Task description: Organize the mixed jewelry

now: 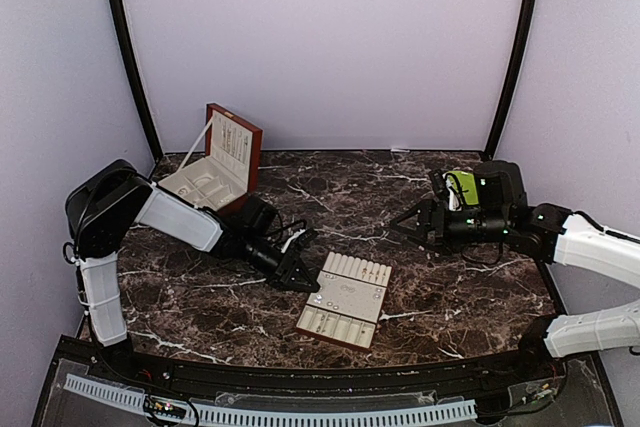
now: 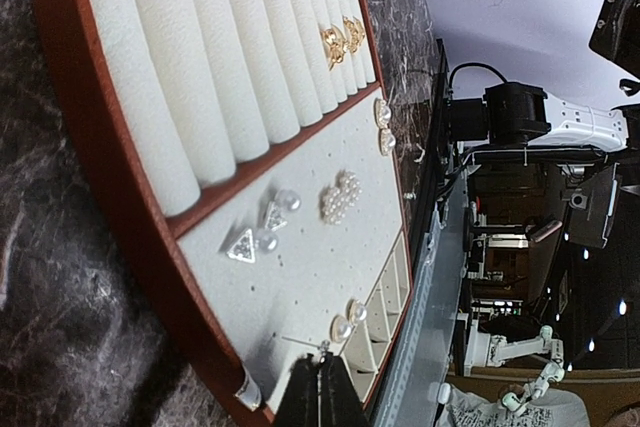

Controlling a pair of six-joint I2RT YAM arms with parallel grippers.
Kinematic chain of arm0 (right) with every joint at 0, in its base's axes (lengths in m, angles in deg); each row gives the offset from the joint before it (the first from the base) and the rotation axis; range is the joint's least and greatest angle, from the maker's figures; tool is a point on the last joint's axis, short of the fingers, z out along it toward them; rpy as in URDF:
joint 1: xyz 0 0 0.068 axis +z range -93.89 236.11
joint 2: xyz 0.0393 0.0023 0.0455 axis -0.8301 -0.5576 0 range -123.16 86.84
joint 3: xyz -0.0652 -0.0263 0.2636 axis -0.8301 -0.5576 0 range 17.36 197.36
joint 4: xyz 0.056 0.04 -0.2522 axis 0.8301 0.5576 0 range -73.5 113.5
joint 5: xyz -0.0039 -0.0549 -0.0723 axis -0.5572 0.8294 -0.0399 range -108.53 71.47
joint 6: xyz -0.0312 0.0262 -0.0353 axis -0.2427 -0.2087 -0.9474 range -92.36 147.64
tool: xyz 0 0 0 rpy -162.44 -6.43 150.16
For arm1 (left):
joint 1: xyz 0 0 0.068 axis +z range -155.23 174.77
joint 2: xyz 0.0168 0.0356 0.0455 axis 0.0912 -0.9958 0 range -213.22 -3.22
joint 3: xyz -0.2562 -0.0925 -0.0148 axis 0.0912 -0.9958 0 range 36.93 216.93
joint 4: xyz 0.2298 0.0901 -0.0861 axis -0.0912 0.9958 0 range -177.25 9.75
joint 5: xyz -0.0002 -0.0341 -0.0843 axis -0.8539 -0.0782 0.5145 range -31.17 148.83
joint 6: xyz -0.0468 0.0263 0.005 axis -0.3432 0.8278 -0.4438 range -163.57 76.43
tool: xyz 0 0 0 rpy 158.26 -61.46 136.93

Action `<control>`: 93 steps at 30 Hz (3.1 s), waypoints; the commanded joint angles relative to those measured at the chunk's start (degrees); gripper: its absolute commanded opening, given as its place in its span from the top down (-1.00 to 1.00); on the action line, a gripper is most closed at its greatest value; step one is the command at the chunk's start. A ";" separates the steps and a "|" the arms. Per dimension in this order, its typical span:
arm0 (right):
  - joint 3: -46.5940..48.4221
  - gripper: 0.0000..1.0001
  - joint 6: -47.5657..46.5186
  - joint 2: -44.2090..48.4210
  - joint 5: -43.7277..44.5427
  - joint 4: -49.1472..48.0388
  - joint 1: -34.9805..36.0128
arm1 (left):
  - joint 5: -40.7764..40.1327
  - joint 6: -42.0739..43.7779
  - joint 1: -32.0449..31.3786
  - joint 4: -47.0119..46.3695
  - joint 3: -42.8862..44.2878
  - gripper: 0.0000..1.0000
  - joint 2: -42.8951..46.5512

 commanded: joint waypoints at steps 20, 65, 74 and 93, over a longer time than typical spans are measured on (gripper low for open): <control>1.02 -0.56 -0.85 -0.08 0.60 -0.19 -0.05 | 1.61 -1.18 0.38 -0.96 0.41 1.00 -1.00; 1.19 -0.58 -1.45 -0.11 0.95 -0.39 -0.06 | -5.62 -1.30 0.75 3.68 0.66 0.57 1.11; 1.28 -0.58 -1.80 0.12 1.08 -0.22 -0.07 | -8.50 1.87 0.73 9.60 2.34 0.36 2.64; 1.50 -0.61 -2.24 0.46 1.38 0.04 -0.05 | -16.11 8.97 -0.63 18.29 4.53 0.00 4.39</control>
